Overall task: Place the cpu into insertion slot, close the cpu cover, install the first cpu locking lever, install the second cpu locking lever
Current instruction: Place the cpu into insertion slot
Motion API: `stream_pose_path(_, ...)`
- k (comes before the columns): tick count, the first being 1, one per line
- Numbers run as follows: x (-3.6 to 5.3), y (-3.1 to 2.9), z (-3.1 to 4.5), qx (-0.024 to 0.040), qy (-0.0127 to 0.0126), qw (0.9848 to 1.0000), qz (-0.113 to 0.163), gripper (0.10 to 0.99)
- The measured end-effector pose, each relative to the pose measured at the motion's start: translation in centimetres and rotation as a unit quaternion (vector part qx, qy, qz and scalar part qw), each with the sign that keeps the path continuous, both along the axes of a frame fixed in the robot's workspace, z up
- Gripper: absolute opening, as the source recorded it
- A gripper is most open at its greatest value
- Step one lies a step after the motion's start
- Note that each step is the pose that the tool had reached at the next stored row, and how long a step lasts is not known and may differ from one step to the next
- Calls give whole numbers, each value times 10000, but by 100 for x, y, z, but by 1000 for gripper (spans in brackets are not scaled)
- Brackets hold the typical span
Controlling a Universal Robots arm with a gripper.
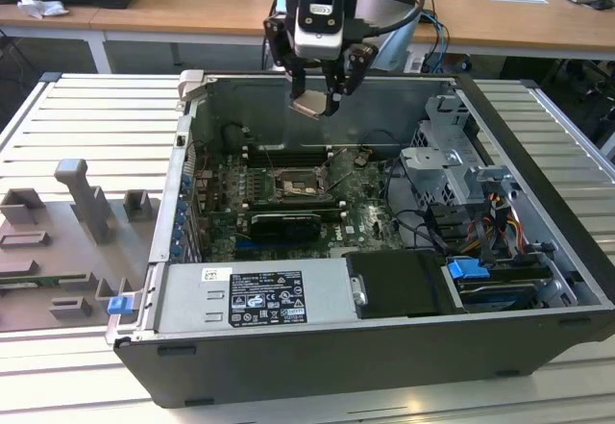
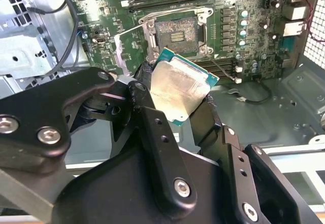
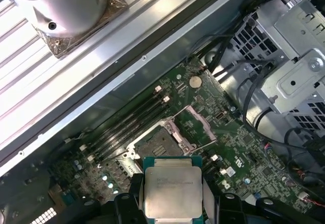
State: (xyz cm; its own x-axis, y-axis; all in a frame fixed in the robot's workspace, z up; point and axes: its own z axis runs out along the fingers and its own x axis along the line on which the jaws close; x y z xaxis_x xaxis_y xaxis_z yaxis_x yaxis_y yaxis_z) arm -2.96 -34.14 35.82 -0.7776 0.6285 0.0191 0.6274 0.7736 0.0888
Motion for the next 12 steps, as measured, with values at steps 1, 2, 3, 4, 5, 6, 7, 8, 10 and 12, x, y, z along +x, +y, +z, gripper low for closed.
stream_pose_path(1,0,0,-1,0,0,10000,-42,541)
stream_pose_path(2,0,0,-2,0,0,10000,-74,541)
stream_pose_path(3,0,0,-2,0,0,10000,-99,541)
stream_pose_path(4,0,0,-3,0,0,9999,-154,541)
stream_pose_path(5,0,0,-4,0,0,9998,-222,541)
stream_pose_path(6,0,0,-5,0,0,9996,-277,541)
stream_pose_path(7,0,0,-6,0,0,9994,-334,541)
stream_pose_path(8,0,0,-7,0,0,9993,-381,541)
stream_pose_path(10,0,0,-8,0,0,9991,-435,541)
stream_pose_path(12,0,0,-9,0,0,9988,-499,541)
